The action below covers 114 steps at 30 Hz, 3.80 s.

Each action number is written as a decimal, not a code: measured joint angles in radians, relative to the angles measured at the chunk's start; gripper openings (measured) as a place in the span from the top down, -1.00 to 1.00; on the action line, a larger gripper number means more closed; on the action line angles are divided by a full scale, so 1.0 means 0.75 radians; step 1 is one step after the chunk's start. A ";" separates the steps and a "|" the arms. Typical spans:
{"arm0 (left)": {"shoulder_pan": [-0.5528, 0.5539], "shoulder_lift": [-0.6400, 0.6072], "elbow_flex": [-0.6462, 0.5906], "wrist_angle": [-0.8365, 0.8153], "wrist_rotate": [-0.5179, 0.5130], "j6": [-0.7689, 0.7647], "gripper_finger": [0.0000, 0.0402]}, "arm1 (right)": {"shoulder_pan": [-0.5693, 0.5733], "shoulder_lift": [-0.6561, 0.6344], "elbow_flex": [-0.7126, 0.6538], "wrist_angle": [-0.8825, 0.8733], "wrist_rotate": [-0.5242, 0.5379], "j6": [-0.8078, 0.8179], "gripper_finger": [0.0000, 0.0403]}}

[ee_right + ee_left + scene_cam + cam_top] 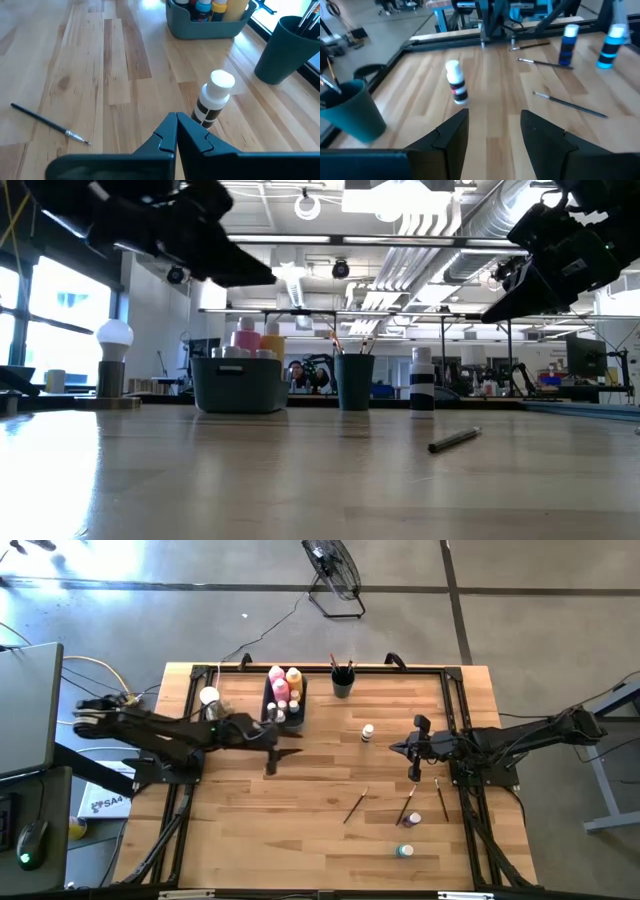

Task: Pick & Place Paint Supplies
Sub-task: Put the silver paint brush into the green cup

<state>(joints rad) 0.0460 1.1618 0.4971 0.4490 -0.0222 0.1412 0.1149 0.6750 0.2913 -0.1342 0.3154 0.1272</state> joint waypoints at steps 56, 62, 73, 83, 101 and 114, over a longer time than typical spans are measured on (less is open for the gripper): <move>0.000 -0.236 -0.090 -0.152 0.002 0.153 0.13 | -0.001 0.158 0.426 -0.368 0.421 0.281 0.99; -0.001 -0.236 -0.090 -0.154 0.012 0.150 0.13 | -0.001 0.374 0.684 -0.808 0.414 0.576 0.99; -0.001 -0.236 -0.090 -0.154 0.016 0.149 0.13 | -0.069 0.745 0.941 -1.660 0.000 1.316 0.99; -0.001 -0.236 -0.090 -0.176 -0.187 0.155 0.13 | -0.077 0.752 0.772 -1.735 -0.327 1.503 0.99; -0.001 -0.236 -0.090 -0.210 -0.379 0.155 0.13 | -0.072 0.750 0.591 -1.404 -0.464 1.712 0.99; -0.001 -0.236 -0.090 -0.263 -0.379 0.155 0.13 | 0.028 0.998 0.591 -1.188 -0.679 1.594 0.99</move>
<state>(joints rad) 0.0456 0.9852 0.4297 0.2517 -0.3065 0.2577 0.1361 1.4236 0.7345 -1.0255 -0.1936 1.3228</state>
